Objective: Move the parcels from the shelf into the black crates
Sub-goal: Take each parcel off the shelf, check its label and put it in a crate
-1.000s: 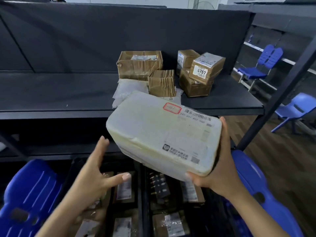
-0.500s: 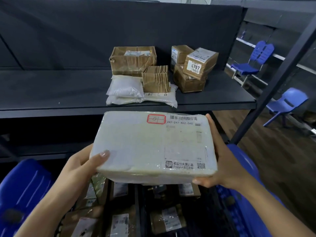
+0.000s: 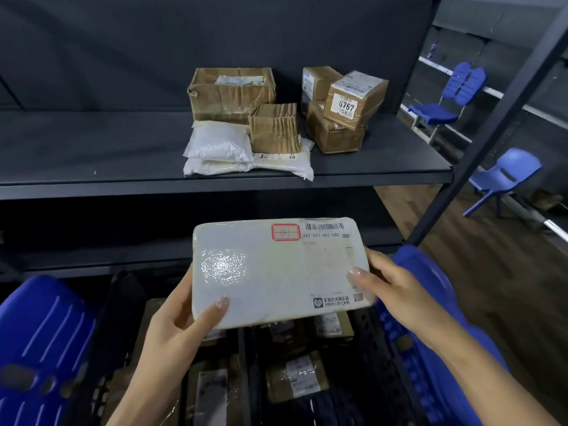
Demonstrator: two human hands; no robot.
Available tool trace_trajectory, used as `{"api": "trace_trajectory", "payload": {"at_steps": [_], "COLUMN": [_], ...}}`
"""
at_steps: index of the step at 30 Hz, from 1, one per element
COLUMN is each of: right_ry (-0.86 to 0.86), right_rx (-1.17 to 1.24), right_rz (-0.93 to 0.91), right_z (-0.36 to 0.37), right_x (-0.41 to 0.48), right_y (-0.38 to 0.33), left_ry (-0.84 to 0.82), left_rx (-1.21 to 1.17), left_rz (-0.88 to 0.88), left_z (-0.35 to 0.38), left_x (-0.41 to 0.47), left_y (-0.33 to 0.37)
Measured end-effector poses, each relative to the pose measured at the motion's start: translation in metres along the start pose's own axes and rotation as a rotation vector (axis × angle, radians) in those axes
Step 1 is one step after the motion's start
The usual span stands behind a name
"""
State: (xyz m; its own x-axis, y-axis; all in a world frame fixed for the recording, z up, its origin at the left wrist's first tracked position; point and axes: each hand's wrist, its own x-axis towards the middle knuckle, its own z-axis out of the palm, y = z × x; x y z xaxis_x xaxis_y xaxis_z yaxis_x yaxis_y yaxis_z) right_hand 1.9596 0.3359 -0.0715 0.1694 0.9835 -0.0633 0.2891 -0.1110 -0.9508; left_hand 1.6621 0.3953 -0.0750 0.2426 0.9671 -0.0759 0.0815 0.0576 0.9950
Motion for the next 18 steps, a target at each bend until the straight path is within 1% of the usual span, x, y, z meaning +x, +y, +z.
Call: {"api": "trace_trajectory", "payload": {"at_steps": [2, 4, 8, 12, 15, 18], "right_ry": [0.089, 0.143, 0.18, 0.297, 0.317, 0.292], "right_rx": [-0.028, -0.034, -0.009, -0.06, -0.095, -0.103], "right_rz": [0.045, 0.09, 0.163, 0.216, 0.265, 0.306], "right_z": [0.002, 0.002, 0.001, -0.003, -0.01, -0.015], "right_x": [0.0, -0.001, -0.012, -0.025, -0.033, -0.043], "right_y": [0.007, 0.015, 0.027, 0.039, 0.054, 0.075], "left_ry": [-0.032, -0.024, -0.006, -0.06, -0.093, -0.107], "left_rx": [0.052, 0.107, 0.137, 0.147, 0.192, 0.222], "left_rz": [-0.076, -0.136, -0.208, -0.244, -0.292, -0.367], "left_z": [0.004, 0.008, 0.018, 0.033, 0.048, 0.062], "left_x": [0.001, 0.004, 0.009, 0.014, 0.011, 0.004], "left_y": [0.004, 0.004, 0.001, -0.014, -0.032, -0.053]}}
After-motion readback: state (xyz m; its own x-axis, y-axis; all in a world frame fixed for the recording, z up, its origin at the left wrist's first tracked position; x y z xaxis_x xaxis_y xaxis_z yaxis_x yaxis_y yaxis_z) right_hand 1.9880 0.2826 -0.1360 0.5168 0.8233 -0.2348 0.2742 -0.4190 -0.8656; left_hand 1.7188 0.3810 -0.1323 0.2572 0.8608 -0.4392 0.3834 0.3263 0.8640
